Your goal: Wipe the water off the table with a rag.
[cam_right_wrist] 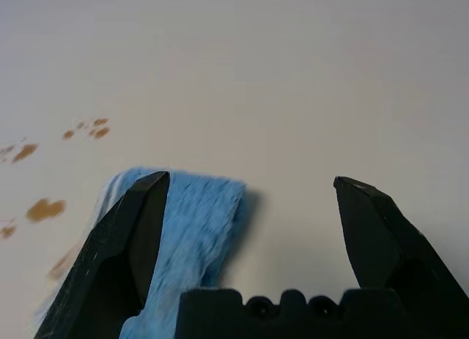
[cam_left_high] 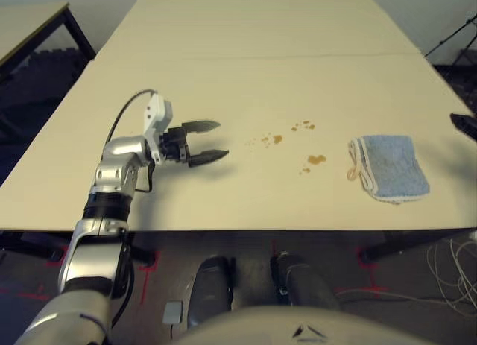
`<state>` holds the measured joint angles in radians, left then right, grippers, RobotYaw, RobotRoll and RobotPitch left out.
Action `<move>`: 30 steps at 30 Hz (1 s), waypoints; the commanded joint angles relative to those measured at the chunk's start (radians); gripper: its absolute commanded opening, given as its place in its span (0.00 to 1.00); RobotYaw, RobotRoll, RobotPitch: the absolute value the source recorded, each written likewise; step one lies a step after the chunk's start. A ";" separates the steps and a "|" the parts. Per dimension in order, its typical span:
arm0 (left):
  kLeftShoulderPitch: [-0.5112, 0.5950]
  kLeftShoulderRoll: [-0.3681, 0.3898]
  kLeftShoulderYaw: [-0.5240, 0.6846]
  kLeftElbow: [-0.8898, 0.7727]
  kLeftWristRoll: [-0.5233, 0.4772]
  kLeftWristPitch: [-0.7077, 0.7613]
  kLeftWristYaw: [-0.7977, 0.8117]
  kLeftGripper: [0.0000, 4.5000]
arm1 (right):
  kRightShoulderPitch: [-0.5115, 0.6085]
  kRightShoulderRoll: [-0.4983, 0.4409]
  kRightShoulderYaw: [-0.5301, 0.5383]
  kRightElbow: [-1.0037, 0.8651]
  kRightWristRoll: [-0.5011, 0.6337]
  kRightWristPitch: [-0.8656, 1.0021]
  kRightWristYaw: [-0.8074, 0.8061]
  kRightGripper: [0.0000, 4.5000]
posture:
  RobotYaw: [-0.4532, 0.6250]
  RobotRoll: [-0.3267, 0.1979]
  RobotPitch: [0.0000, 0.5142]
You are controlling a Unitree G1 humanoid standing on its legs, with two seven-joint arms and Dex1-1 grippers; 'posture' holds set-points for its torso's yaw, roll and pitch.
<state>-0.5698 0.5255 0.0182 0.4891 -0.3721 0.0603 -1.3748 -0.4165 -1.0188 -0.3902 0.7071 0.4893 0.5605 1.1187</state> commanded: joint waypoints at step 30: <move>0.037 0.018 -0.006 -0.032 0.009 -0.002 -0.001 1.00 | -0.134 0.142 0.286 0.180 -0.260 -0.094 0.087 1.00 | 0.21 0.62 0.18</move>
<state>-0.5374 0.5319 0.0187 0.4778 -0.3709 0.0542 -1.3739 -0.5416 -0.8828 -0.1194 0.8706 0.2414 0.4761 1.2046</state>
